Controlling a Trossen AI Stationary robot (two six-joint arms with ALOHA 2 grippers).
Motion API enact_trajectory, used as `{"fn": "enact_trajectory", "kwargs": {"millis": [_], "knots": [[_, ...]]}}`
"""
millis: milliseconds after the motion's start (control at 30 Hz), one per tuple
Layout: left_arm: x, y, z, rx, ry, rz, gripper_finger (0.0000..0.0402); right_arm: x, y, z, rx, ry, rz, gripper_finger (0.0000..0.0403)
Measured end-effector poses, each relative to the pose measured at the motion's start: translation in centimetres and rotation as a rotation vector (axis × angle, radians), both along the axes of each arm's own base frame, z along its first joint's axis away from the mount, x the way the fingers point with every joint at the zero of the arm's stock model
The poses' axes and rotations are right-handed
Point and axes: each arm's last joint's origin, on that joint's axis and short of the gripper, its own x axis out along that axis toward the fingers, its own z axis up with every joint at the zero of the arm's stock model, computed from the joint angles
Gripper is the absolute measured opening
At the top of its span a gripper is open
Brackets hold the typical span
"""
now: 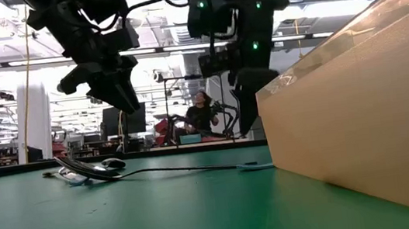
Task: Sort silverware by color (type)
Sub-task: Put the black spoon into the orange bin
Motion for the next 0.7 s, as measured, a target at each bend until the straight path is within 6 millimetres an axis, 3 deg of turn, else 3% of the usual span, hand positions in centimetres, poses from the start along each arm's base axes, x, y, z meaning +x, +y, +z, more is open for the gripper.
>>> {"fn": "enact_trajectory", "kwargs": {"millis": [433,700], "knots": [[0.4,0.5,0.3,-0.009,-0.059,0.003,0.0114,0.1,4.1,5.4,0.001,0.095,0.087,0.0009],[0.6,0.3,0.4,-0.08,-0.102,0.004,0.0114,-0.8,8.2,10.2,0.058,0.1,0.036,0.0009]]}}
